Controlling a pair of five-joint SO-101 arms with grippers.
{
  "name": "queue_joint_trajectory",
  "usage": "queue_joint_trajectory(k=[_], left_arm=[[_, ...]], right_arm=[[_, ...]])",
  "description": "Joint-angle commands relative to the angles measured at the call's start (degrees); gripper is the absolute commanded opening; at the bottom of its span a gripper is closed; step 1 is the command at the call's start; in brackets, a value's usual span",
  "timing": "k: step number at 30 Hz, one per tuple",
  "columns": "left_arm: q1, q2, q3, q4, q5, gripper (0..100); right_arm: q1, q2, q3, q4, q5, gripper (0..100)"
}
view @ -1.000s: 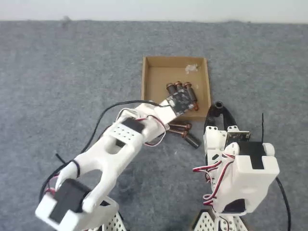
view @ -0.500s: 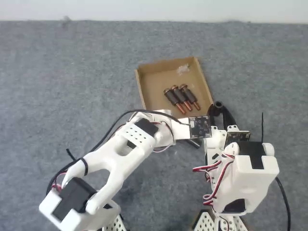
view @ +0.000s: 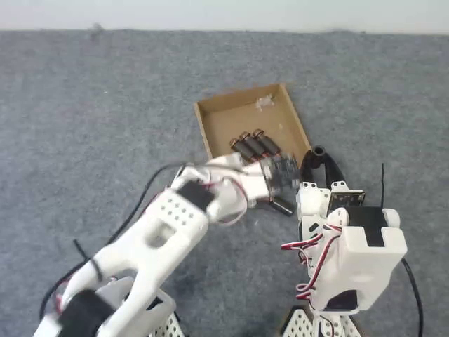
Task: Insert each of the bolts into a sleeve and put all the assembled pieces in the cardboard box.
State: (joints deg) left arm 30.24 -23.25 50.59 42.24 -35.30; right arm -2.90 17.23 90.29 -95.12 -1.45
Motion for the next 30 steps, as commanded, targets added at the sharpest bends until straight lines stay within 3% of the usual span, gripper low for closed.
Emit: queue_joint_trajectory(k=[1,5,14,22,30], left_arm=[[5.63,-7.91,8.22,-1.14,2.81,12],[6.42,-7.91,11.21,-2.99,10.64,1],[2.46,-0.79,9.71,-6.33,11.69,1],[-0.35,18.99,-8.84,5.19,13.71,1],[-5.36,20.31,-10.68,1.76,18.20,1]], right_arm=[[1.01,-0.04,-2.02,0.22,-0.62,0.6],[1.01,-0.04,-1.93,0.22,-0.62,0.6],[1.01,-0.04,-1.76,0.22,-0.53,0.6],[1.01,-0.04,-1.76,0.22,-0.53,0.6],[1.01,-0.04,-1.67,0.22,-0.53,0.6]])
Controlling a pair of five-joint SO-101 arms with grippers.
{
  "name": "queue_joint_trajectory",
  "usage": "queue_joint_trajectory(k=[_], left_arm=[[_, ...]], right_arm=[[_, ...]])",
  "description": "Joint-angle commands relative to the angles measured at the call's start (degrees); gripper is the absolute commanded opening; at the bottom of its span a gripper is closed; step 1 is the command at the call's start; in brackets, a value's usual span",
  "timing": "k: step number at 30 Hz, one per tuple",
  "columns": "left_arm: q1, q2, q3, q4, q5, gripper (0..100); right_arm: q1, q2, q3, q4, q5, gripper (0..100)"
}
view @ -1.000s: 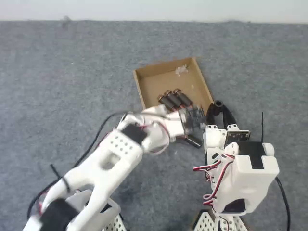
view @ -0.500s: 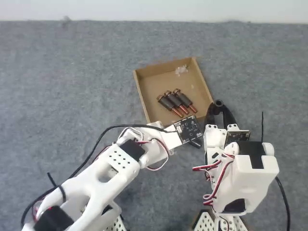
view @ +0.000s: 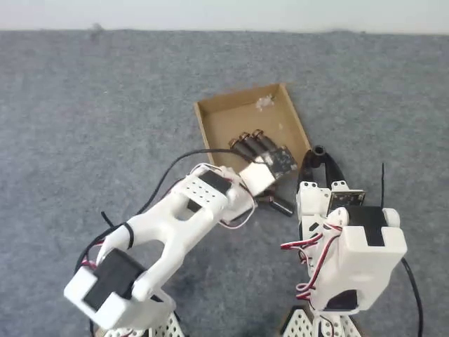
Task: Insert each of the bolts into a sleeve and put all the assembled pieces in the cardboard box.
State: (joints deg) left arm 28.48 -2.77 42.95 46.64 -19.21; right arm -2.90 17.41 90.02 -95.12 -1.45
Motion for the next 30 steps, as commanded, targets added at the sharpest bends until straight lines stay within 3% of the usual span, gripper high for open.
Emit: queue_joint_trajectory(k=[1,17,24,30], left_arm=[[-4.66,-0.09,-3.03,-3.43,2.11,1],[-11.16,13.71,-20.09,0.62,1.85,1],[-7.21,5.98,-13.85,1.67,-0.97,1],[-1.23,-5.36,-4.09,1.67,-4.22,10]], right_arm=[[1.01,-0.22,-1.41,0.22,-0.53,0.6],[1.01,-0.22,-1.41,0.22,-0.53,0.6],[1.01,-0.22,-1.49,0.22,-0.53,0.6],[1.01,-0.22,-1.58,0.22,-0.53,0.6]])
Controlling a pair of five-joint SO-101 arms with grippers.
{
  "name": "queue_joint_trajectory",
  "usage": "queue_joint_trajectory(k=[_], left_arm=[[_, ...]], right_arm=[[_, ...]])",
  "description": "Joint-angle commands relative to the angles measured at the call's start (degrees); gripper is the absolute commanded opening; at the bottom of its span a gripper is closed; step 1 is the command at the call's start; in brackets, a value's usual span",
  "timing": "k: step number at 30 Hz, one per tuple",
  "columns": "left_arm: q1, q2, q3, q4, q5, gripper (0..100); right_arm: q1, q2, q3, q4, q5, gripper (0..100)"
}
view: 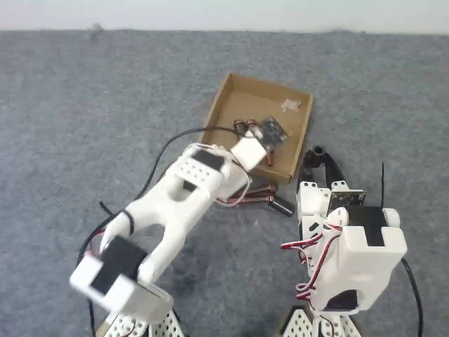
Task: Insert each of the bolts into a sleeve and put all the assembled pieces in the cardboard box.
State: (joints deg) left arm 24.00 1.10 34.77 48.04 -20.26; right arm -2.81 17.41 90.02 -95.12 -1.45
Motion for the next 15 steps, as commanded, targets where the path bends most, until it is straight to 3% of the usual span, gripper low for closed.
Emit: queue_joint_trajectory(k=[1,8,15], left_arm=[[4.04,-10.64,5.93,-0.35,-5.01,11],[8.00,-14.24,15.78,-7.38,-19.52,11],[9.58,-14.15,15.96,-11.34,-20.13,12]], right_arm=[[0.92,-0.22,-1.58,0.22,-0.53,0.6],[0.92,-0.22,-1.58,0.22,-0.53,0.6],[0.92,-0.22,-1.67,0.22,-0.53,0.6]])
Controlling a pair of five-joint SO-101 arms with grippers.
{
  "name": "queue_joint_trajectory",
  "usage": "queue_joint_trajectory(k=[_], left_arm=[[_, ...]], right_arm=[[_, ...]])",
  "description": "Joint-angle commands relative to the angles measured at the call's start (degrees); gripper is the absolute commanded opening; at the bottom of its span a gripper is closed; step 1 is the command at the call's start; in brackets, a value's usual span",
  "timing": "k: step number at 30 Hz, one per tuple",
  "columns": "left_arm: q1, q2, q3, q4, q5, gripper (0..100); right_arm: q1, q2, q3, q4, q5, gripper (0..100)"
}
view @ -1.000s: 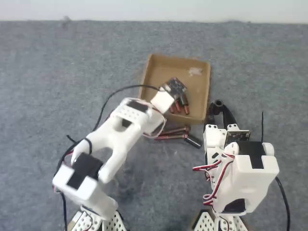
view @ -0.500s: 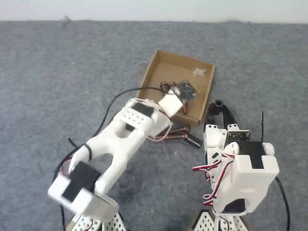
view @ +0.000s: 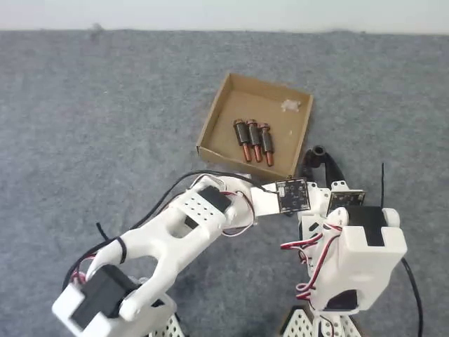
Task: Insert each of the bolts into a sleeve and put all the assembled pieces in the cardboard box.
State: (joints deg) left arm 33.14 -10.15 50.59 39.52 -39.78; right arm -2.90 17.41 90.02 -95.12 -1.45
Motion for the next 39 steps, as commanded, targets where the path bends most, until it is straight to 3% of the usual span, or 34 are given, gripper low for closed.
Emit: queue_joint_trajectory(k=[1,10,20,29,39], left_arm=[[0.44,-2.90,0.13,-3.08,-0.62,12],[1.76,-1.85,-0.40,-3.16,-0.70,12],[1.41,8.26,-11.03,2.90,-0.70,12],[3.52,12.84,-15.60,3.52,-0.70,12],[3.25,24.53,-30.73,16.26,-2.11,11]], right_arm=[[1.01,-0.22,-1.67,0.22,-0.53,0.6],[1.01,-0.22,-1.76,0.22,-0.53,0.6],[1.10,-0.22,-1.76,0.22,-0.53,0.6],[1.10,-0.22,-1.85,0.22,-0.53,0.6],[1.80,-0.22,-1.85,0.22,-0.53,0.6]])
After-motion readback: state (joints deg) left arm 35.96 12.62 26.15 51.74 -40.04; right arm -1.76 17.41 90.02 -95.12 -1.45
